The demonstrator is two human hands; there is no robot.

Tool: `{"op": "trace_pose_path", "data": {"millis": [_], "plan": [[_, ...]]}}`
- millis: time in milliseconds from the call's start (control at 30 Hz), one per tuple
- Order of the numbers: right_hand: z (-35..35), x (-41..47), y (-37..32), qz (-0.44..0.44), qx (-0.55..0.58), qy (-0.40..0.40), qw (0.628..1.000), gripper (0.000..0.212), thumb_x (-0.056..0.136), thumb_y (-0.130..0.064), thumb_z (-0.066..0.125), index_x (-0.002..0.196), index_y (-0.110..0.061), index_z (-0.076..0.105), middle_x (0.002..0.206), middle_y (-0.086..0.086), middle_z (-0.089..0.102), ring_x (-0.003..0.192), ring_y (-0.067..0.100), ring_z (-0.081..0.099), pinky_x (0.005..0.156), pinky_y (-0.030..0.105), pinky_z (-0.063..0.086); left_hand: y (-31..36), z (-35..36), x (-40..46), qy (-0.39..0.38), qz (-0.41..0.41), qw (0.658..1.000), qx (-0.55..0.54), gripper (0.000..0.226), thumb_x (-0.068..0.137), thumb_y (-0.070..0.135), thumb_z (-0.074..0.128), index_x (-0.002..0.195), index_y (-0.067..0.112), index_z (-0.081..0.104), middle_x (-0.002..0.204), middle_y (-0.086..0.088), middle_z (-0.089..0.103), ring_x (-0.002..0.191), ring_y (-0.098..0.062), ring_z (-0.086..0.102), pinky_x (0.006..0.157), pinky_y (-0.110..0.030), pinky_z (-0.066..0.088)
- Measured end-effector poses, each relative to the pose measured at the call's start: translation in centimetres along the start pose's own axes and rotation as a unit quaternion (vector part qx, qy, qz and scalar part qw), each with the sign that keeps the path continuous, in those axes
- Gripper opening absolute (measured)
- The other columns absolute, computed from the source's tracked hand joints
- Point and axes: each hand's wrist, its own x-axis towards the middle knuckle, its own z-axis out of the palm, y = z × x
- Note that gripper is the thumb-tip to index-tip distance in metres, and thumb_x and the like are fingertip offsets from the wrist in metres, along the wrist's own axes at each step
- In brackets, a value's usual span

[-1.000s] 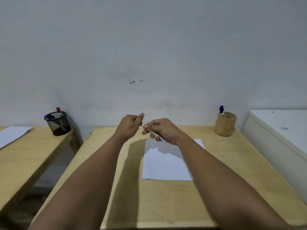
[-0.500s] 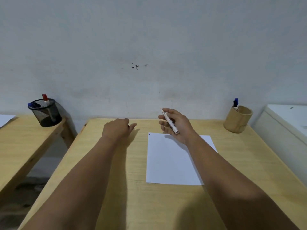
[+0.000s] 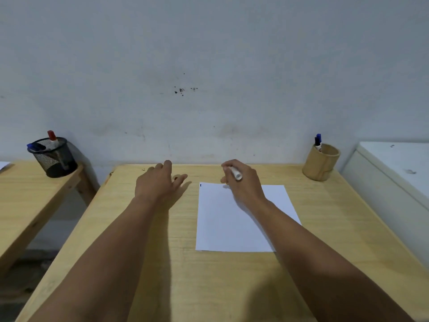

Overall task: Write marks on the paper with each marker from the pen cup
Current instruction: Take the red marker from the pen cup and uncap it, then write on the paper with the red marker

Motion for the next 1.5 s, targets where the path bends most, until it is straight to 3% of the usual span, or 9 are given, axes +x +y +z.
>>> {"op": "trace_pose_path", "data": {"millis": [133, 300, 467, 567, 767, 867, 967, 1133, 1500], "plan": [[-0.1, -3.0, 1.0, -0.053, -0.324, -0.068, 0.942, 0.046, 0.101, -0.058, 0.060, 0.141, -0.037, 0.057, 0.126, -0.005, 0.077, 0.120, 0.023, 0.070, 0.106, 0.046, 0.047, -0.1, -0.2, -2.4, 0.074, 0.062, 0.995, -0.003, 0.051, 0.093, 0.063, 0.049, 0.108, 0.016, 0.062, 0.108, -0.004, 0.069, 0.106, -0.035, 0.060, 0.081, -0.045, 0.046], [0.0, -5.7, 2.6, -0.073, -0.322, -0.156, 0.931, 0.055, 0.105, -0.054, 0.060, 0.154, -0.033, 0.047, 0.157, -0.010, 0.061, 0.157, 0.016, 0.042, 0.131, 0.057, 0.014, 0.8, -0.2, -6.9, 0.028, 0.150, 0.986, -0.066, 0.059, 0.085, 0.076, 0.049, 0.116, 0.027, 0.063, 0.119, 0.009, 0.066, 0.117, -0.023, 0.056, 0.100, -0.043, 0.039], [-0.2, -6.1, 2.6, -0.078, -0.318, -0.147, 0.933, 0.058, 0.102, -0.058, 0.061, 0.154, -0.034, 0.047, 0.157, -0.011, 0.061, 0.156, 0.015, 0.044, 0.131, 0.061, 0.012, 1.5, -0.9, -9.6, -0.167, 0.145, 0.970, -0.097, 0.110, 0.071, 0.095, 0.049, 0.162, 0.040, 0.023, 0.172, 0.007, 0.020, 0.160, -0.018, 0.011, 0.128, -0.051, 0.005], [-0.1, -5.9, 2.4, -0.079, -0.329, -0.137, 0.931, 0.059, 0.102, -0.059, 0.060, 0.154, -0.035, 0.046, 0.157, -0.012, 0.061, 0.152, 0.016, 0.048, 0.131, 0.063, 0.014, 1.7, -0.7, -10.0, -0.195, 0.155, 0.966, -0.076, 0.124, 0.061, 0.104, 0.040, 0.164, 0.043, 0.005, 0.175, 0.004, 0.006, 0.161, -0.015, -0.002, 0.128, -0.054, -0.005], [-0.2, -5.6, 2.3, -0.075, -0.338, -0.126, 0.930, 0.058, 0.102, -0.063, 0.059, 0.152, -0.037, 0.048, 0.153, -0.011, 0.065, 0.148, 0.017, 0.053, 0.130, 0.063, 0.016, 1.6, -0.2, -10.0, -0.194, 0.156, 0.968, -0.034, 0.133, 0.060, 0.104, 0.042, 0.166, 0.031, 0.009, 0.174, 0.008, -0.003, 0.160, -0.010, -0.010, 0.128, -0.052, -0.009], [0.1, -5.1, 1.5, -0.105, -0.251, -0.040, 0.961, 0.049, 0.104, -0.066, 0.052, 0.143, -0.038, 0.062, 0.128, -0.010, 0.078, 0.126, 0.017, 0.070, 0.120, 0.051, 0.042, 1.6, -0.1, -10.0, -0.192, 0.156, 0.968, -0.033, 0.134, 0.059, 0.105, 0.042, 0.166, 0.032, 0.010, 0.174, 0.008, -0.002, 0.160, -0.009, -0.010, 0.128, -0.052, -0.008], [1.3, -3.7, -0.1, -0.019, 0.027, 0.007, 0.999, 0.045, 0.105, -0.062, 0.056, 0.139, -0.038, 0.070, 0.122, -0.012, 0.079, 0.108, 0.004, 0.075, 0.097, 0.035, 0.059, 1.5, 0.0, -10.0, -0.186, 0.157, 0.969, -0.035, 0.135, 0.057, 0.106, 0.040, 0.166, 0.032, 0.010, 0.174, 0.009, -0.002, 0.160, -0.009, -0.010, 0.128, -0.053, -0.007], [3.1, -1.0, -1.6, 0.073, 0.144, 0.035, 0.986, 0.024, 0.103, -0.036, 0.070, 0.103, -0.014, 0.081, 0.080, 0.002, 0.077, 0.057, 0.013, 0.062, 0.050, 0.024, 0.045, 1.4, 0.1, -9.9, -0.181, 0.159, 0.970, -0.041, 0.137, 0.056, 0.108, 0.038, 0.166, 0.032, 0.012, 0.174, 0.009, 0.000, 0.160, -0.009, -0.009, 0.128, -0.053, -0.007], [6.0, 0.3, 0.5, 0.128, 0.126, 0.012, 0.984, 0.038, 0.096, -0.040, 0.078, 0.076, -0.010, 0.065, 0.076, 0.021, 0.074, 0.050, 0.017, 0.060, 0.047, 0.025, 0.045, 1.4, 0.1, -9.9, -0.172, 0.152, 0.973, -0.031, 0.138, 0.055, 0.108, 0.036, 0.166, 0.028, 0.016, 0.174, 0.009, 0.001, 0.161, -0.012, -0.008, 0.127, -0.058, -0.007]]}}
